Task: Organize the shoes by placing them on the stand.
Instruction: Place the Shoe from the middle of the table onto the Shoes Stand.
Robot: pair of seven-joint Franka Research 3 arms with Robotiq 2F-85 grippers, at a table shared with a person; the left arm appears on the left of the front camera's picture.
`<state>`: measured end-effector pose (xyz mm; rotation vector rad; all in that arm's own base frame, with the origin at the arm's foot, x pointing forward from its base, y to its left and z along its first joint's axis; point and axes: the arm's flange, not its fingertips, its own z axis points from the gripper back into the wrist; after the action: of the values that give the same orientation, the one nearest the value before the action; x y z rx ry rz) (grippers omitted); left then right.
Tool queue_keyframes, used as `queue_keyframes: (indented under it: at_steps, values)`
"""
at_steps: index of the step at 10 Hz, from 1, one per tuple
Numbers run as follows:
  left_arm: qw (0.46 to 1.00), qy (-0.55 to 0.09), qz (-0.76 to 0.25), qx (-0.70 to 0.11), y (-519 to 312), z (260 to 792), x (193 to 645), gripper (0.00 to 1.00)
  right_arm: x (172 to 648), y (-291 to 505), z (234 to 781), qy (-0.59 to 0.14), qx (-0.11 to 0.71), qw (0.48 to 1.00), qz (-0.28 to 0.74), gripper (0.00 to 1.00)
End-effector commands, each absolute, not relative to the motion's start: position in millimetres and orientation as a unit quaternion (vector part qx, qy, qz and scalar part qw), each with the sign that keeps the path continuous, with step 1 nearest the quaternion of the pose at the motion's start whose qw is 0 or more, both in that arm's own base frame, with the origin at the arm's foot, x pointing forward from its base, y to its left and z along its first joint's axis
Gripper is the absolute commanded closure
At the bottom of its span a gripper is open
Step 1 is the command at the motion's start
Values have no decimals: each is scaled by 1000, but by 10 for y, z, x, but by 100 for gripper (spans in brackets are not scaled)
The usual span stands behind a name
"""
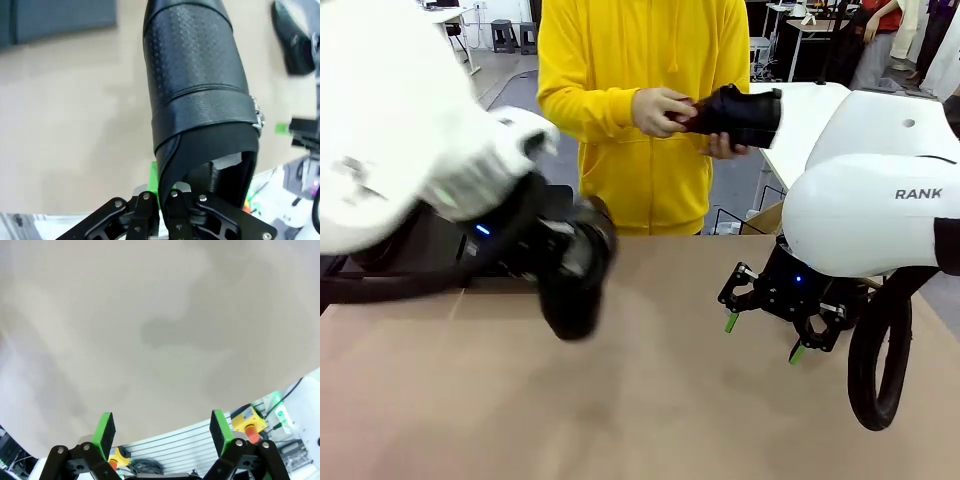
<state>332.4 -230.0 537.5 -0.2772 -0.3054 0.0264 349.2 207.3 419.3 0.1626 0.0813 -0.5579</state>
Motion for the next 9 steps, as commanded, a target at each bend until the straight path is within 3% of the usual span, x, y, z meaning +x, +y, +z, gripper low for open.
queue_keyframes:
  at_steps: [1, 3, 4, 5, 9]
  values:
    - [970, -212, 28, -118, -1776, 5248, 3743, 100, 3499, 2056, 4206, 34, 76, 959, -270, 0]
    - [974, -215, 15, -77, -1396, 5231, 4068, 100, 3499, 2056, 4206, 34, 76, 959, -270, 0]
    - [971, -127, 74, -188, -1397, 5289, 4051, 100, 3499, 2056, 4206, 34, 76, 959, -270, 0]
    - [972, -213, 30, -91, -1307, 5279, 3946, 100, 3499, 2056, 4206, 34, 76, 959, -270, 0]
    - [976, -192, 31, -100, -1313, 5203, 4011, 100, 3499, 2056, 4206, 34, 76, 959, -270, 0]
